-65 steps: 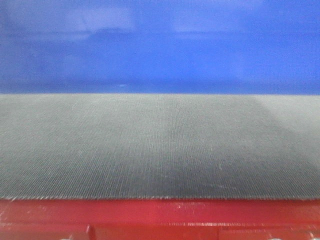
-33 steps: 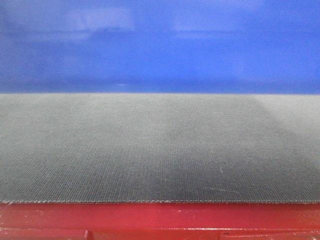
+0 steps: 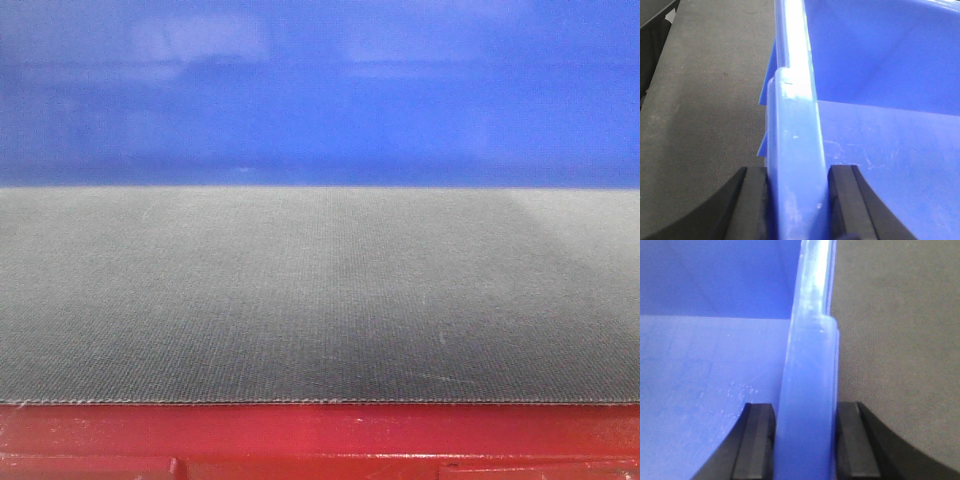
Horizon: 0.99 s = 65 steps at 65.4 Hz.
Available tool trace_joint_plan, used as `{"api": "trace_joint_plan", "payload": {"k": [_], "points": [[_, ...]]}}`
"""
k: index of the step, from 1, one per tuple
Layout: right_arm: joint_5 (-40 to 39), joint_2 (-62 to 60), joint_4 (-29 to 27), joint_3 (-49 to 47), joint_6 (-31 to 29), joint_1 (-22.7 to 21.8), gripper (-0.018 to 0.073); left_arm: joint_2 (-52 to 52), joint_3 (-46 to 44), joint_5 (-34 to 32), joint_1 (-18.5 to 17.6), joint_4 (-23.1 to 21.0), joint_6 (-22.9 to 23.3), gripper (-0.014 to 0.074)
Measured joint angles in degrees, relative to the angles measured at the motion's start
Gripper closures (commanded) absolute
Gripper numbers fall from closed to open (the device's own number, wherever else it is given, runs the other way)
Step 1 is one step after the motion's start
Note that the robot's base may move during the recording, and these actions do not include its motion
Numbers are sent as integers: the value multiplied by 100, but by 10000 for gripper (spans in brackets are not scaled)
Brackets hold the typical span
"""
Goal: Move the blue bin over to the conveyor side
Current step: 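Lower the blue bin onto the dark conveyor belt with both grippers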
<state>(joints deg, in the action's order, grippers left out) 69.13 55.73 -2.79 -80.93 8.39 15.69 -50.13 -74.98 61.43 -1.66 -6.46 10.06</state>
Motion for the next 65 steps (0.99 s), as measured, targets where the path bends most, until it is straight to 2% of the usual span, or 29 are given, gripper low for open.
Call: {"api": "trace_joint_plan", "payload": {"k": [17,24,31,43,54,65], "points": [[-194,33,10,11,10,0,640,-47,0,-48,0,0,0,615],[-583,97,54,209,10,0,640,-207,62,-239,0,47,0,615],[-1222,178,77,683,10,0,640,-370,388,-821,0,118,-13,615],[-2369,294,112,1574,22,0,640,-591,1448,-2099,0,167,-37,615],[-2754,695,140,1798,34,0,640,-928,2022,-2875,0,117,-48,615],[-3056,1167,151,1811,46,-10,640,-1410,2124,-3383,0,139,-62,615]]}}
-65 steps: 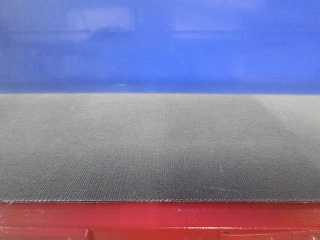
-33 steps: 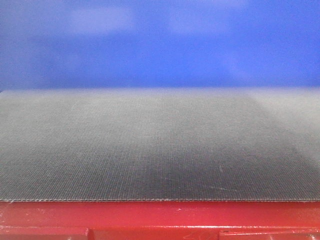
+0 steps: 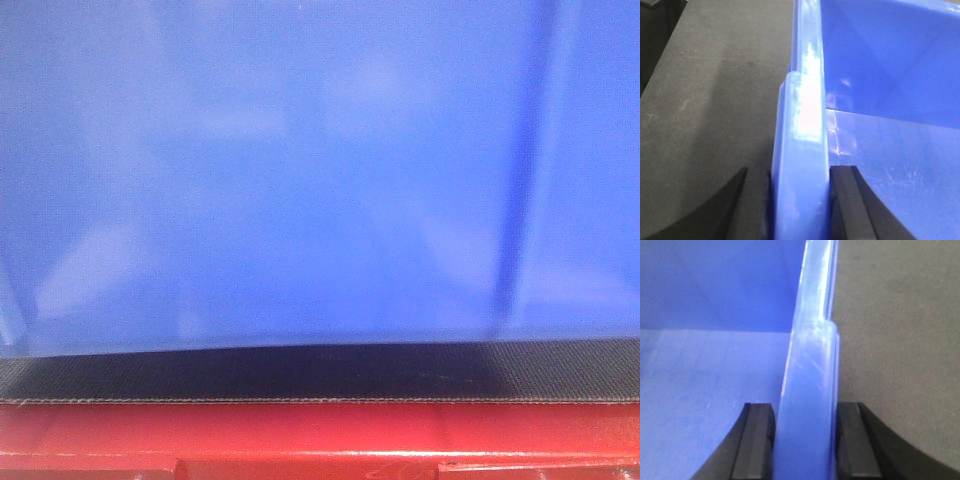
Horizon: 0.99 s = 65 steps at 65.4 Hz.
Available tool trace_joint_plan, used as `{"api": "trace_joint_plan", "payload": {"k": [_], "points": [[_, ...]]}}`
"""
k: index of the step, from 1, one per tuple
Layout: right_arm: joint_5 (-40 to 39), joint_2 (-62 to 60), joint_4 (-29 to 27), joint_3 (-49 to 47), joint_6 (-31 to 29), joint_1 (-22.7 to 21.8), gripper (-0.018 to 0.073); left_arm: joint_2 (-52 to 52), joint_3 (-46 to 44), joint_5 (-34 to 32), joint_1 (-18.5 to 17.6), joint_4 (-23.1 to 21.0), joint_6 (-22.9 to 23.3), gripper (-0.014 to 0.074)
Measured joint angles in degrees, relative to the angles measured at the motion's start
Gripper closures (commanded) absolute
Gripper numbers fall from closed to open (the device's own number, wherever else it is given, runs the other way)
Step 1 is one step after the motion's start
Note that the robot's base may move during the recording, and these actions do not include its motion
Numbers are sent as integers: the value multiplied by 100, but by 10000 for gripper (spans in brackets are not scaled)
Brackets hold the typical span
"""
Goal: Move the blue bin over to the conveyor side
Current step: 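Lower the blue bin onto the dark conveyor belt with both grippers, then open both grippers and raise them off the bin rim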
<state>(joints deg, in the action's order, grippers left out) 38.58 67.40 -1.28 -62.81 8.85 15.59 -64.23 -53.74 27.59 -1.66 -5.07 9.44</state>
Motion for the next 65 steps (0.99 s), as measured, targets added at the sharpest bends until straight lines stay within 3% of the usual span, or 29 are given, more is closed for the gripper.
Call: {"api": "trace_joint_plan", "payload": {"k": [22,35,65], "points": [[-1134,367,128,317,13,-10,640,-612,0,-827,0,29,-21,615],[-1713,419,93,794,23,-10,640,-763,0,-875,0,153,-41,615],[-2129,779,83,818,36,-10,640,-1018,8,-961,0,404,-30,615]]}}
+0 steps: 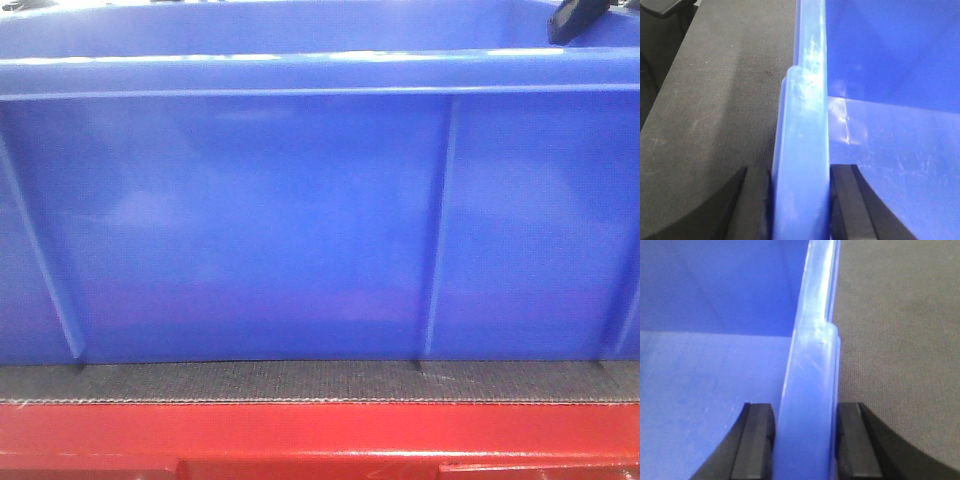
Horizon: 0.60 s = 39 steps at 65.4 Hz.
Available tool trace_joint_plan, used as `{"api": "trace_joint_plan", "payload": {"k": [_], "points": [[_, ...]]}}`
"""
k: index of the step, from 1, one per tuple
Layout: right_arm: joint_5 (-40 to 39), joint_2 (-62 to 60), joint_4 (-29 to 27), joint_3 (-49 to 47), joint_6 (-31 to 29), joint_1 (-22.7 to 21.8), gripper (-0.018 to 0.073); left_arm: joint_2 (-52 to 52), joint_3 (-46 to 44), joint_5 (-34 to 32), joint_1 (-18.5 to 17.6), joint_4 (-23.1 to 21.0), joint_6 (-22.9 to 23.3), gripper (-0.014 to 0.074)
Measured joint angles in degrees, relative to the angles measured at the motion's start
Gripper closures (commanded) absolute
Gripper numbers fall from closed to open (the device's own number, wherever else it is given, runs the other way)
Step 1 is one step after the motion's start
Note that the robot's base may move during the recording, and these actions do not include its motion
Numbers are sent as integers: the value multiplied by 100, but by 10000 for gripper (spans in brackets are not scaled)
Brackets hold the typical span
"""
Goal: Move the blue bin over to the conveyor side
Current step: 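Open both grippers and raise them off the bin rim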
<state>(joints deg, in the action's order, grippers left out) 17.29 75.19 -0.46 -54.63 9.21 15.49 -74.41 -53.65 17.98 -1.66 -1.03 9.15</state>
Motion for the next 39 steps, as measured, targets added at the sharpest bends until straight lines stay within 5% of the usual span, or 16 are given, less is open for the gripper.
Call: {"api": "trace_joint_plan", "payload": {"k": [22,25,33,39], "points": [[-65,80,0,0,11,0,620,-58,0,-59,0,46,0,565],[-81,119,0,0,11,0,565,-103,0,-74,0,44,0,506],[-101,174,12,0,4,0,241,-154,0,-110,0,65,0,280],[-429,157,106,-12,-93,0,106,-154,-70,-420,0,103,0,150]]}}
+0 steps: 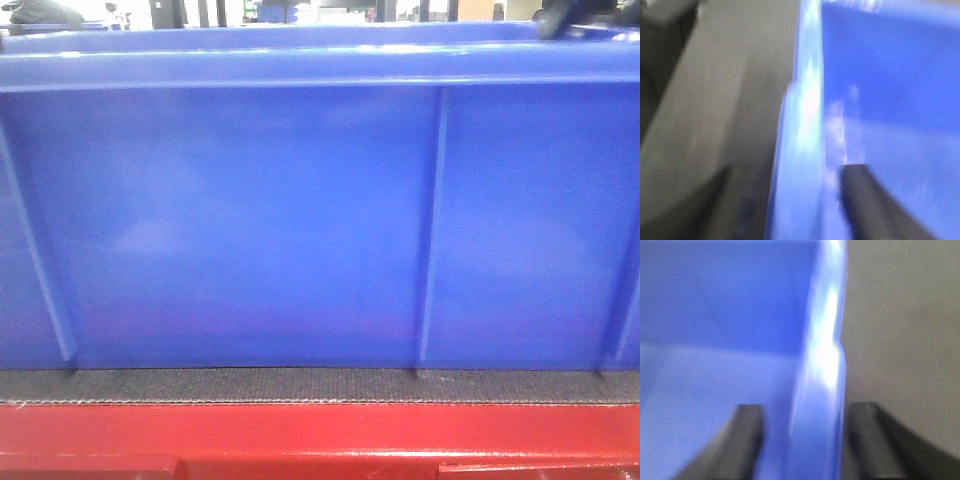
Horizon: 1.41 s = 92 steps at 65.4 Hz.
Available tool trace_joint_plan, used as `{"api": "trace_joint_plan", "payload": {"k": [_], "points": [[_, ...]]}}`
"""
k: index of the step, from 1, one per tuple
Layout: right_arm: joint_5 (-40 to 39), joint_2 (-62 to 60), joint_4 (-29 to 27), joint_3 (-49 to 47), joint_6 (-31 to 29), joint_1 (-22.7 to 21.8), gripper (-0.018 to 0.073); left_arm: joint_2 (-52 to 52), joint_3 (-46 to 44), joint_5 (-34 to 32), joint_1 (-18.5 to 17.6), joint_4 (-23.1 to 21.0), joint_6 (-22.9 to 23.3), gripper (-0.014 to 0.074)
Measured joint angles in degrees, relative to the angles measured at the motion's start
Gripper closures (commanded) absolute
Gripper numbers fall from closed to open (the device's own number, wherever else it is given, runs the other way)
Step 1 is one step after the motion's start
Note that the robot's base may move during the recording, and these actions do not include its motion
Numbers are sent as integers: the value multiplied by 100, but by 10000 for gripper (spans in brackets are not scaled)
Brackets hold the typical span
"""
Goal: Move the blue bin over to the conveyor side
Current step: 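Open both grippers and raise them off the bin rim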
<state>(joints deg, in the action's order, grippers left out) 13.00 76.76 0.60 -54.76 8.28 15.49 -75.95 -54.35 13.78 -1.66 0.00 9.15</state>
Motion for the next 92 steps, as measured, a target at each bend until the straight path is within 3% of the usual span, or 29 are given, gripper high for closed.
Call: {"api": "trace_joint_plan", "payload": {"k": [10,24,31,40,42,51,71,92], "points": [[-184,-32,33,-13,-34,0,52,0,-33,-224,0,0,0,36],[-184,-377,43,-13,-62,0,61,343,-134,-205,0,0,0,87],[-172,-805,73,-13,-88,0,148,750,-238,-193,0,0,0,247],[-145,-1398,153,-13,-114,0,400,1401,-299,-193,0,0,0,598],[-145,-1509,153,-13,-114,0,461,1548,-308,-193,0,0,0,643],[-249,-2108,189,-13,-114,0,655,2109,-308,-252,0,0,0,561],[97,-3236,229,304,-114,0,647,3073,16,209,0,72,0,591],[-92,-4930,240,2368,-114,0,647,4732,2390,-177,11,72,0,591]]}}
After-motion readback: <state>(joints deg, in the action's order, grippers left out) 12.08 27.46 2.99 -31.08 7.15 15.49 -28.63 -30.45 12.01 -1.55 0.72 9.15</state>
